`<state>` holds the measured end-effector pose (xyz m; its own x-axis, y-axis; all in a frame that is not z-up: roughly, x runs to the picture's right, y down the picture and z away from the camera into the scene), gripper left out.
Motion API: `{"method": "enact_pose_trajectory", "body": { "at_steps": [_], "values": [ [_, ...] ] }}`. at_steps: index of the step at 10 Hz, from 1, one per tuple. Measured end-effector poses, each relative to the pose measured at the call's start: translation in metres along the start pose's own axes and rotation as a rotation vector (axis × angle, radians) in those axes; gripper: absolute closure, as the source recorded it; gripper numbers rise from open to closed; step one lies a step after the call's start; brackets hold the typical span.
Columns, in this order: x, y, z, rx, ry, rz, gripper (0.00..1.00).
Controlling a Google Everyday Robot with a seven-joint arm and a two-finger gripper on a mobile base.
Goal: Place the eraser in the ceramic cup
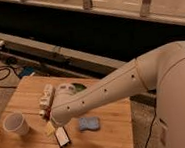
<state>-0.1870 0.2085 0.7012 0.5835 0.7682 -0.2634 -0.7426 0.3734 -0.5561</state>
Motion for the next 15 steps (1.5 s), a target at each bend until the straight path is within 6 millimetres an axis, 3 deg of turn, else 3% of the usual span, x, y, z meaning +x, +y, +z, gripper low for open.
{"method": "enact_pose_trajectory", "body": {
  "at_steps": [5,9,15],
  "values": [
    [0.001,0.004,0.006,-0.009,0.01,-0.01,0.2],
    [0.0,0.014,0.039,-0.02,0.031,-0.047,0.2],
    [0.014,0.003,0.084,-0.07,0.064,-0.012,0.2]
  ]
}}
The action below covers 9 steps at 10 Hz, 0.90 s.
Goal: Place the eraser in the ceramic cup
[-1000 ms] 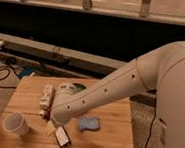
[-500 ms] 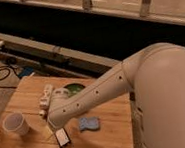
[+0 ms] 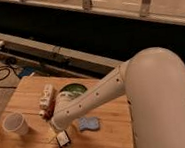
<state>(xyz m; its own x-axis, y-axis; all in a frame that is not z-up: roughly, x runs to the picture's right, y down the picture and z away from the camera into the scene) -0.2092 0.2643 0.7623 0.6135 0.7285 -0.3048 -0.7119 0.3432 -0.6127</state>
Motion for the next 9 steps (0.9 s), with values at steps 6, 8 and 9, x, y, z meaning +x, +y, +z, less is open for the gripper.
{"method": "enact_pose_trajectory", "body": {
  "at_steps": [6,8,9],
  "values": [
    [0.002,0.013,0.022,-0.043,-0.003,0.007,0.47],
    [0.002,0.012,0.02,-0.043,-0.003,0.008,0.67],
    [0.003,0.013,0.02,-0.045,-0.001,0.006,0.76]
  ]
}}
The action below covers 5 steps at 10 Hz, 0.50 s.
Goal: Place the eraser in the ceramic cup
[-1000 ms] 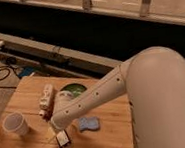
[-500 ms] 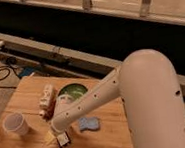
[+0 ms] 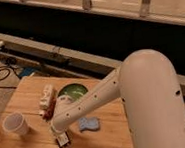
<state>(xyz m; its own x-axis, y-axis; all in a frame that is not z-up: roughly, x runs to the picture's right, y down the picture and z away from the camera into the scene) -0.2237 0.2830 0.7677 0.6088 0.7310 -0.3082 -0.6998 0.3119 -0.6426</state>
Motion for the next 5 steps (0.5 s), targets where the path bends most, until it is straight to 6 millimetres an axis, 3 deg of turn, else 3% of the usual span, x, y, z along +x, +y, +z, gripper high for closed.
{"method": "enact_pose_trajectory", "body": {
  "at_steps": [2,5],
  "values": [
    [0.0008,-0.0005,-0.0001,0.001,0.001,0.001,0.95],
    [-0.0018,0.0062,-0.006,-0.074,-0.074,0.015,1.0]
  ]
}}
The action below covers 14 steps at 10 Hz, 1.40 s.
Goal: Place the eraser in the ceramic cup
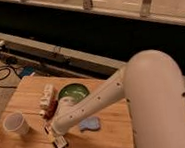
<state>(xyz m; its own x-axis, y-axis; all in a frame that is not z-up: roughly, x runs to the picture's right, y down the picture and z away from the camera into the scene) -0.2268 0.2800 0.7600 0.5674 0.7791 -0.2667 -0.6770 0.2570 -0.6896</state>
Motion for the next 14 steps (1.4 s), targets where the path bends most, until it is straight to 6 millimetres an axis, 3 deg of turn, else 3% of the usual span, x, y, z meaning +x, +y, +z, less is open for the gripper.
{"method": "enact_pose_trajectory", "body": {
  "at_steps": [2,5,9,11,14],
  "values": [
    [-0.006,0.007,-0.016,-0.076,-0.058,-0.022,1.0],
    [-0.019,0.02,-0.055,-0.168,-0.157,-0.078,1.0],
    [-0.037,0.027,-0.085,-0.216,-0.247,-0.154,1.0],
    [-0.062,0.012,-0.102,-0.236,-0.345,-0.211,1.0],
    [-0.115,0.022,-0.124,-0.228,-0.418,-0.319,1.0]
  ]
}}
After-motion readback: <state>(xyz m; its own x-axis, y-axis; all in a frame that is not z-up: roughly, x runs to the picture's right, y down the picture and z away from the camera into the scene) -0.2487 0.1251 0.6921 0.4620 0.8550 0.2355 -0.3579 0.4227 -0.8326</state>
